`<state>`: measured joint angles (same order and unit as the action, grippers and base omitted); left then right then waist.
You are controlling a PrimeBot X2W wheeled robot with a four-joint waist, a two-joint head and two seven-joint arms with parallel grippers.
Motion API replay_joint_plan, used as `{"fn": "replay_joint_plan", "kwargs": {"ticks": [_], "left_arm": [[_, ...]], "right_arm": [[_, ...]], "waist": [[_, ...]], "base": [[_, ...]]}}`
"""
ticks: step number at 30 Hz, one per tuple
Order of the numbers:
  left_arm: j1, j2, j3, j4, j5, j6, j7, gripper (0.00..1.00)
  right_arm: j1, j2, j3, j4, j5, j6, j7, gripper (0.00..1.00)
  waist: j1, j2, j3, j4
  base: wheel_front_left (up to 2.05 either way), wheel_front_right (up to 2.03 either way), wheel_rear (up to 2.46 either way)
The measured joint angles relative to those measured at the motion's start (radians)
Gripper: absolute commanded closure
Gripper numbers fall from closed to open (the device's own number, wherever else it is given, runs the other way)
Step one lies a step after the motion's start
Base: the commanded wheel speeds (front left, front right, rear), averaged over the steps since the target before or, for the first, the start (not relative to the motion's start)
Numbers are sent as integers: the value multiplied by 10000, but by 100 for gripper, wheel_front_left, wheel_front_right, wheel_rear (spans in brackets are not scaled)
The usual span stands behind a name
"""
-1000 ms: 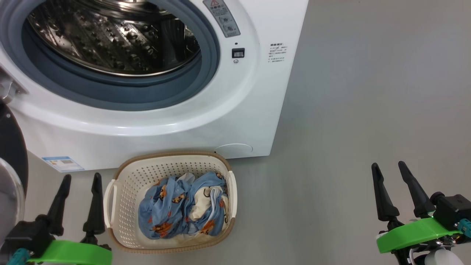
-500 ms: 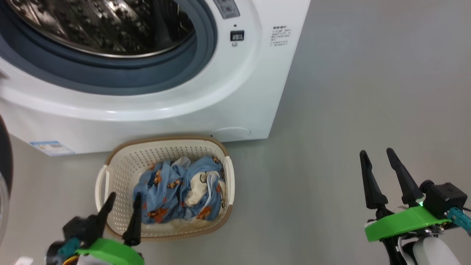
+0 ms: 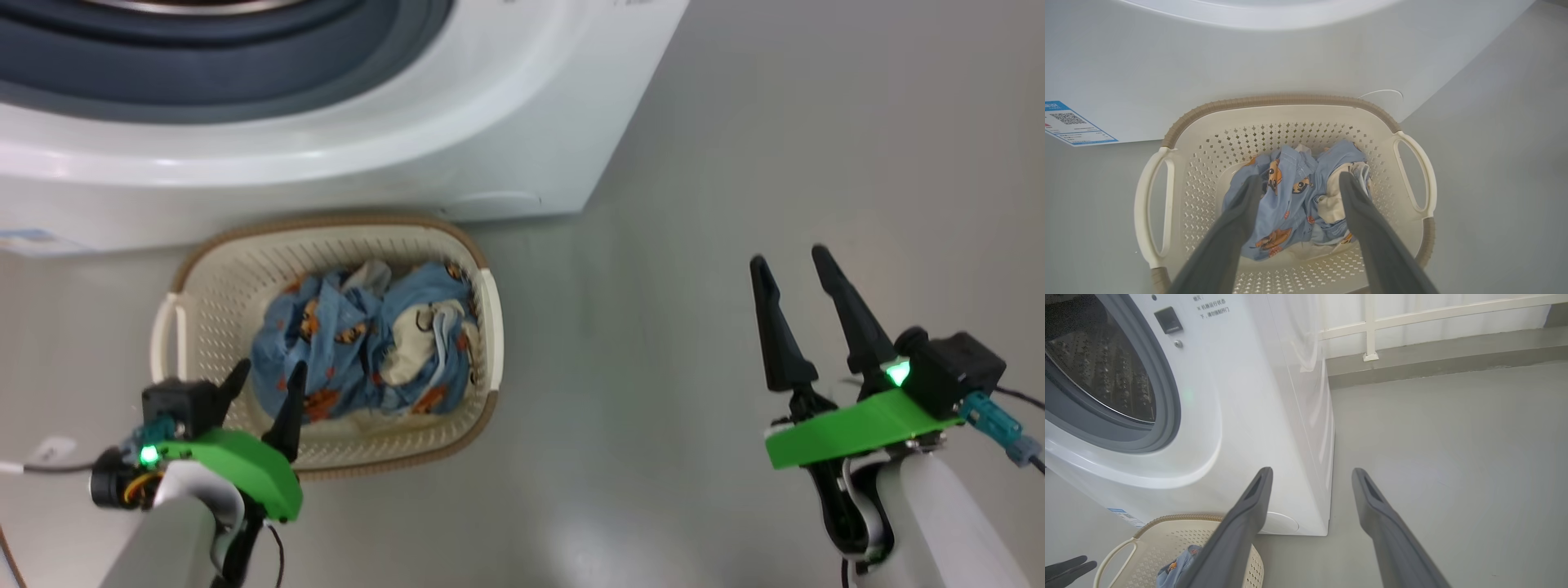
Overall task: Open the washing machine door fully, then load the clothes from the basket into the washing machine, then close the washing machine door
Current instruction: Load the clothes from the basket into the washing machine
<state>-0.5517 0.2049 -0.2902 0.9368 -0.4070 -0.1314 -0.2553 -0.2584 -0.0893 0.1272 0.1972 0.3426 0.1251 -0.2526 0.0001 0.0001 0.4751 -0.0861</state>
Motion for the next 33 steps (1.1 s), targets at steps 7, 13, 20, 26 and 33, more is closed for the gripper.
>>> {"fn": "replay_joint_plan", "kwargs": {"ticks": [7,13,20,26,33], "left_arm": [[-1649,207,-798,1789,-219,0,176,0],[-2744,395,-980,2790,-474,0,508,0],[-3775,585,-963,3269,-836,0,1087,0],[-4348,623,-1060,3419,-834,13,1473,0],[-4690,646,-1237,3513,-917,13,1850,0]], "right_arm": [[-737,161,186,-107,-2,0,0,0],[-1223,226,374,-188,-71,0,-2,0],[-1713,261,453,-268,-77,0,-4,0],[-1934,284,635,-341,-228,0,-12,0],[-2100,291,750,-453,-249,0,-12,0]], "waist": [[0,0,1151,-135],[1,0,2072,-251],[0,0,3025,-372],[0,0,3655,-435],[0,0,4053,-540]], "base": [[0,0,0],[0,0,0],[0,0,0],[0,0,0],[0,0,0]]}}
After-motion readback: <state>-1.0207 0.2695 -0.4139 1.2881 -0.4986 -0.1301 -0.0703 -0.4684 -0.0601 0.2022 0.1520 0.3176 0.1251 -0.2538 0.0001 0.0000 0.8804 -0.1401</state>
